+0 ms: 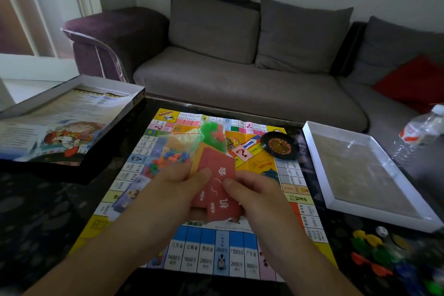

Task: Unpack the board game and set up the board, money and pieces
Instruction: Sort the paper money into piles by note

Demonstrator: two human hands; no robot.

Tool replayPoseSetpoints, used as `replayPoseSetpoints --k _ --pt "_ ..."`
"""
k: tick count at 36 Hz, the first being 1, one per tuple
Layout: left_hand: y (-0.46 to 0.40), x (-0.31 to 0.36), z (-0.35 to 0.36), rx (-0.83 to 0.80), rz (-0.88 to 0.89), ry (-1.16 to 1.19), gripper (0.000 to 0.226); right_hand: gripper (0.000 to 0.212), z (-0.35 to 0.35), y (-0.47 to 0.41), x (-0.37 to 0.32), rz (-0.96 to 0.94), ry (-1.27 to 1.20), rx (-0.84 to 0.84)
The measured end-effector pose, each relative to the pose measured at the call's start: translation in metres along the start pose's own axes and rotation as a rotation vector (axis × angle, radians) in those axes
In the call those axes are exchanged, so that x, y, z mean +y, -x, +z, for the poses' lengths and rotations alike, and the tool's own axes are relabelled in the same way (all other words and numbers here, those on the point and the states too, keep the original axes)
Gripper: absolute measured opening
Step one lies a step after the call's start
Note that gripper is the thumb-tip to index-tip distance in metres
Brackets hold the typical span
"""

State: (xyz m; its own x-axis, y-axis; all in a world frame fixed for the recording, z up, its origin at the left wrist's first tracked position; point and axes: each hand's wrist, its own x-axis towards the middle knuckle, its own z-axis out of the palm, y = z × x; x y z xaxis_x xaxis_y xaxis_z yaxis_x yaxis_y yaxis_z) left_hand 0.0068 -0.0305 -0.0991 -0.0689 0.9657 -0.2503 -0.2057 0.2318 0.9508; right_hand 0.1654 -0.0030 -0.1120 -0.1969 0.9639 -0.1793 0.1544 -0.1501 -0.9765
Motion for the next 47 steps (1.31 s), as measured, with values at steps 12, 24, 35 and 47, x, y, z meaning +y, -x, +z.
replayPoseSetpoints --k 12,24,35,47 --pt "0.003 0.0 0.005 0.063 0.049 0.017 0.02 0.012 -0.002 0.001 0.001 -0.026 -0.119 0.06" --pt "-0.001 -0.004 -0.002 0.089 0.176 -0.159 0.016 0.02 -0.003 0.002 -0.001 0.005 -0.225 0.076" --pt "-0.002 -0.001 -0.002 0.101 0.146 -0.099 0.01 0.017 -0.003 0.003 -0.004 0.038 -0.19 0.116" --pt "-0.017 0.006 -0.025 0.295 0.148 0.079 0.019 0.037 0.001 0.015 0.003 -0.354 1.041 -0.011"
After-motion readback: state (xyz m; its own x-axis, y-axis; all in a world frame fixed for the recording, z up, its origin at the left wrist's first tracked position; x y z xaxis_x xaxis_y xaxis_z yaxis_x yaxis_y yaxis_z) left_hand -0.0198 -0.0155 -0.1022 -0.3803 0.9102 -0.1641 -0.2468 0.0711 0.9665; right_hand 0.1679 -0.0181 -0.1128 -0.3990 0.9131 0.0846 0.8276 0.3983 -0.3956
